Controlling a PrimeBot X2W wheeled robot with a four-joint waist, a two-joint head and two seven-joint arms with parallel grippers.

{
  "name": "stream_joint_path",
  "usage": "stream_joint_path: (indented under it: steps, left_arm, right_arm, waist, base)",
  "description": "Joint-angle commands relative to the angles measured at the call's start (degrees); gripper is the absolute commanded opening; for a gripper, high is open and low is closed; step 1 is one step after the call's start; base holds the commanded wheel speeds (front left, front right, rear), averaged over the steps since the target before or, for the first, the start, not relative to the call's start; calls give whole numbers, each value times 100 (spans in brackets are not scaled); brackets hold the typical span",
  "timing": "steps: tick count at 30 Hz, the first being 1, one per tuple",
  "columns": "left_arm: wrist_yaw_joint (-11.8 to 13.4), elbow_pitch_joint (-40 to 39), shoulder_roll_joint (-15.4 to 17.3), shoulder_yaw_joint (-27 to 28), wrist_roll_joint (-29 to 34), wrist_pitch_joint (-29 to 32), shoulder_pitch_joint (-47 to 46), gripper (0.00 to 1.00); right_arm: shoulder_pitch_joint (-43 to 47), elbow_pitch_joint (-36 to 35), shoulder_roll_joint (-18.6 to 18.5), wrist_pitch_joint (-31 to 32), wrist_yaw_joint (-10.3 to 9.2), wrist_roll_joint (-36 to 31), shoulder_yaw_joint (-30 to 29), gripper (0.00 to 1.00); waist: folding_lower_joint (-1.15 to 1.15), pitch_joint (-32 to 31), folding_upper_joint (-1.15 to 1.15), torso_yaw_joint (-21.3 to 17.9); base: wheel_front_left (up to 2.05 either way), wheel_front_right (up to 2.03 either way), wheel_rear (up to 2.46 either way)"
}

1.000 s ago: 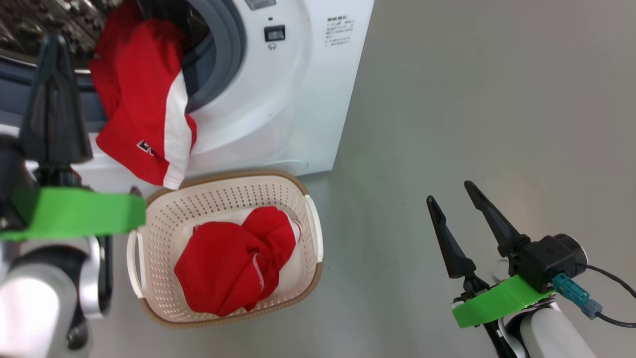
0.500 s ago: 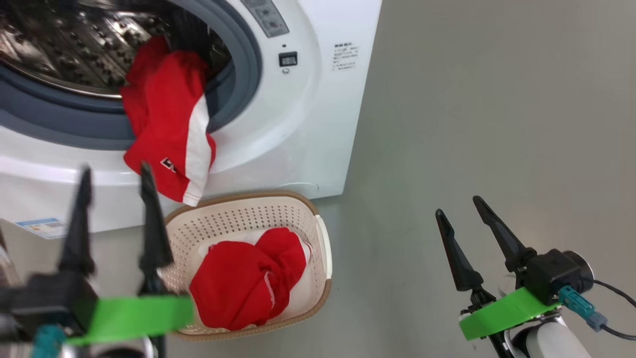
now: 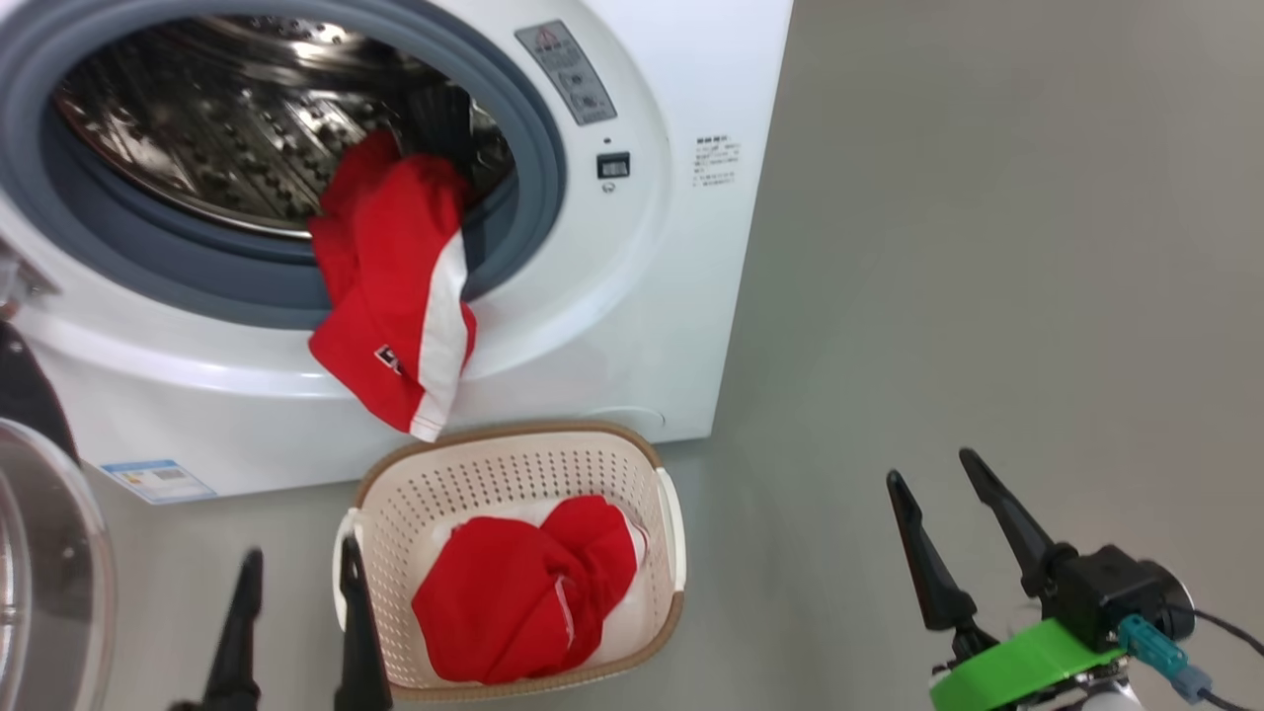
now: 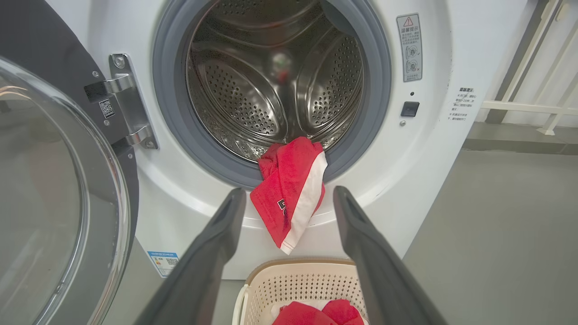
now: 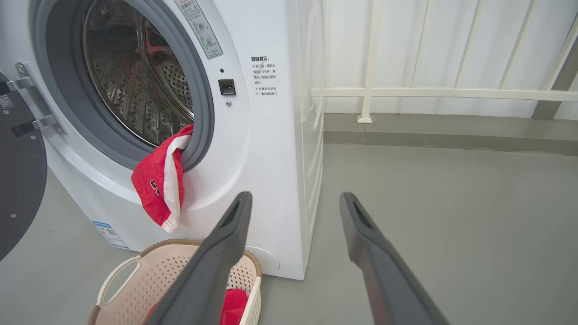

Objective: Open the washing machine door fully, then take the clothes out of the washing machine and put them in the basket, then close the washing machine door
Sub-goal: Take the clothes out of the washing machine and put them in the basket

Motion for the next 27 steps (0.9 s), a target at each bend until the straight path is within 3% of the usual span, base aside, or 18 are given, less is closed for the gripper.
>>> stream_joint_path:
  steps: [1,15,27]
  left_arm:
    - [7,-47,17,157,-32,-81,22,100]
    - [-350,543,-103,76,-243,-387,331,100]
    - [-473,722,-151,83,-334,-434,448,100]
  right_arm:
    - [47,-98,-15,-37,19,-84,91,100]
    - [501,-29,34,13,19,-164,-13,100]
    - [734,-97,47,122,19,-120,-14,100]
  waist:
    - [0,-172,0,83]
    - [0,-725,0,221]
    - [0,-955,0,148]
  base:
    - [0,0,0]
    - [0,0,0]
    - [0,0,0]
